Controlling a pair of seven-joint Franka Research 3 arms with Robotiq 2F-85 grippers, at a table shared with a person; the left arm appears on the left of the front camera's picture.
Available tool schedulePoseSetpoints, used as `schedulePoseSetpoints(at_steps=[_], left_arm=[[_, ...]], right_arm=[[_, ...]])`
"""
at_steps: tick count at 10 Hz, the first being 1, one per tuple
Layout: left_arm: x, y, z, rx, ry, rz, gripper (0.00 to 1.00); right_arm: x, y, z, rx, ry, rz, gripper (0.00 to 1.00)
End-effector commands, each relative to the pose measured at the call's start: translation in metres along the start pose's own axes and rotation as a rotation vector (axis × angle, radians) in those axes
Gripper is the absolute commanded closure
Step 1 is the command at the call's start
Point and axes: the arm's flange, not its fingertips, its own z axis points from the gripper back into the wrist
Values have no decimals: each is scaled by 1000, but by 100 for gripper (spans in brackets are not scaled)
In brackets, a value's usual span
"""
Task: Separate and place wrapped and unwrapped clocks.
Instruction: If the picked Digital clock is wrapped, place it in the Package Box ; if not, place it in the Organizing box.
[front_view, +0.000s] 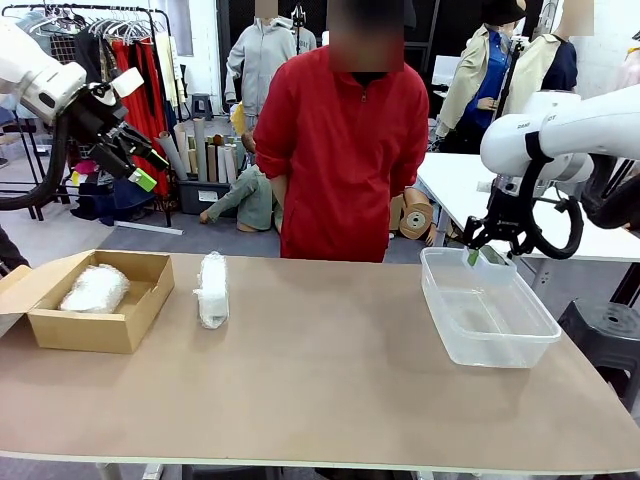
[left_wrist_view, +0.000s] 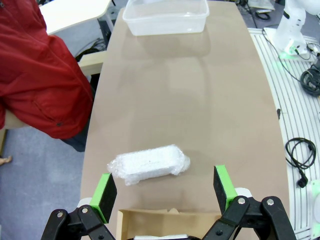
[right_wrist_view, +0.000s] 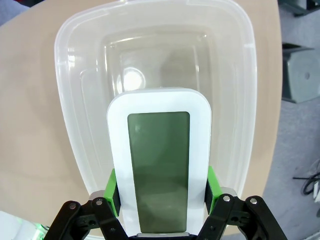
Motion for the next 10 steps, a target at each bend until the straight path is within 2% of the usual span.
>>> schedulePoseSetpoints(at_steps=[1, 4, 10], left_arm=[[0, -3, 1, -3, 10, -2, 0], [0, -3, 1, -3, 10, -2, 0], [0, -3, 1, -3, 10, -2, 0]], right_arm=[[-5, 0, -4, -26, -22, -15, 100], [-1, 5, -16, -37, -26, 7, 100], [12, 16, -70, -75, -50, -40, 100]])
